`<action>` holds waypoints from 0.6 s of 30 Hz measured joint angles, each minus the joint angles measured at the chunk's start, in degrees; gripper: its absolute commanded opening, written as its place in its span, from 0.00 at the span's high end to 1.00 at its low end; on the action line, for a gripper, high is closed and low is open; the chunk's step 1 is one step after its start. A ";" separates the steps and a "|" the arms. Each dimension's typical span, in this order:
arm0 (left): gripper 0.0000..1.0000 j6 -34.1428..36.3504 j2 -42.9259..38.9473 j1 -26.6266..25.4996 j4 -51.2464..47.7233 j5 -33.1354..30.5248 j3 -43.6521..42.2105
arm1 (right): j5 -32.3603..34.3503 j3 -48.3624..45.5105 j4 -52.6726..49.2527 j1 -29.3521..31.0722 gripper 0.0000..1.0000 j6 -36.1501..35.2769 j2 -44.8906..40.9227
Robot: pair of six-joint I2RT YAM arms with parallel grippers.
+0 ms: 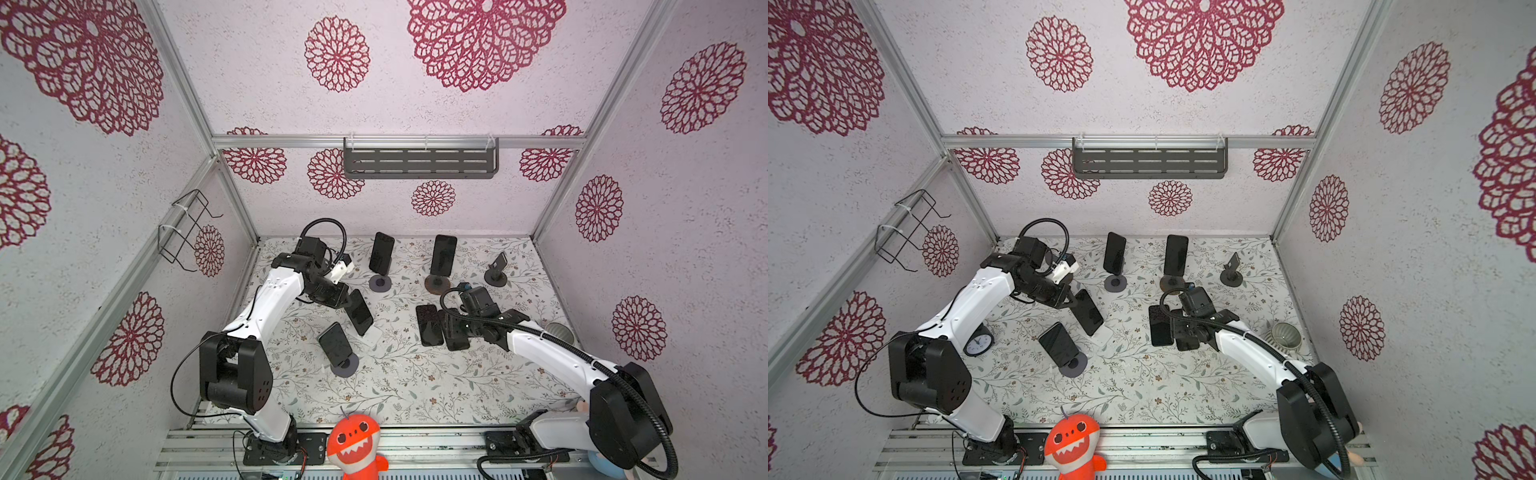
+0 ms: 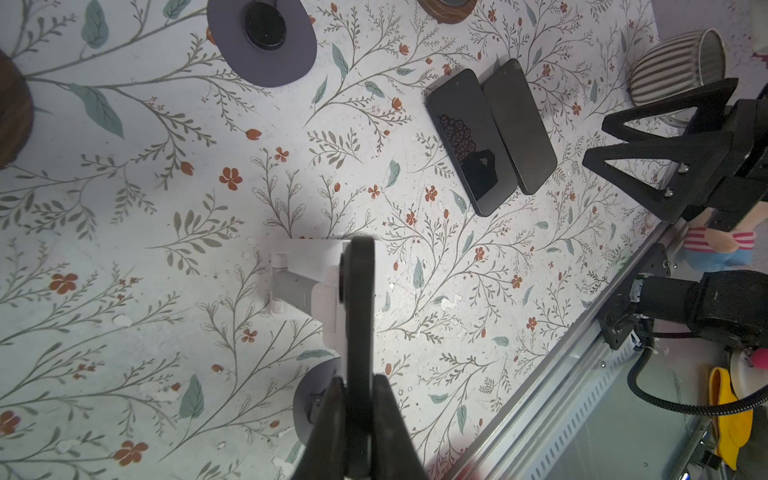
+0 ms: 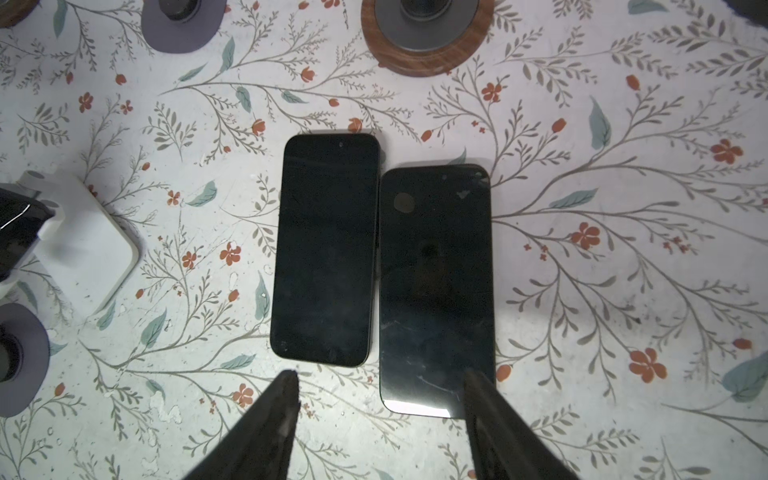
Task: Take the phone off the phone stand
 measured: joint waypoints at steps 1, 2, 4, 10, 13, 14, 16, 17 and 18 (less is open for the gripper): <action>0.93 -0.02 -0.02 0.00 0.00 0.07 0.00 | 0.00 0.00 0.00 0.00 0.34 0.00 0.02; 0.94 -0.02 -0.09 0.00 0.00 0.11 0.02 | 0.00 0.00 0.00 0.00 0.34 0.00 0.04; 0.94 -0.02 -0.22 0.00 -0.17 0.11 0.26 | -0.04 0.00 0.00 0.00 0.34 -0.02 0.04; 0.94 -0.20 -2.36 0.00 -0.68 0.24 2.78 | -1.11 0.15 -0.04 0.00 0.34 -0.96 0.04; 0.95 -0.48 -4.48 0.00 -0.46 1.40 4.24 | -2.19 0.81 -0.02 0.00 0.34 -2.14 0.02; 0.95 -0.66 -5.27 0.00 -0.42 2.01 4.68 | -3.04 1.14 0.04 -0.02 0.34 -2.84 0.00; 0.95 -0.98 -6.29 -0.02 -0.46 3.58 5.57 | -4.96 1.81 0.26 -0.07 0.34 -4.37 -0.13; 0.95 -1.07 -6.58 -0.11 -0.44 4.59 6.12 | -6.32 2.19 0.46 -0.07 0.34 -5.25 -0.24; 0.96 -1.11 -6.64 -0.20 -0.42 5.40 6.60 | -8.07 2.64 0.59 -0.09 0.34 -6.23 -0.37</action>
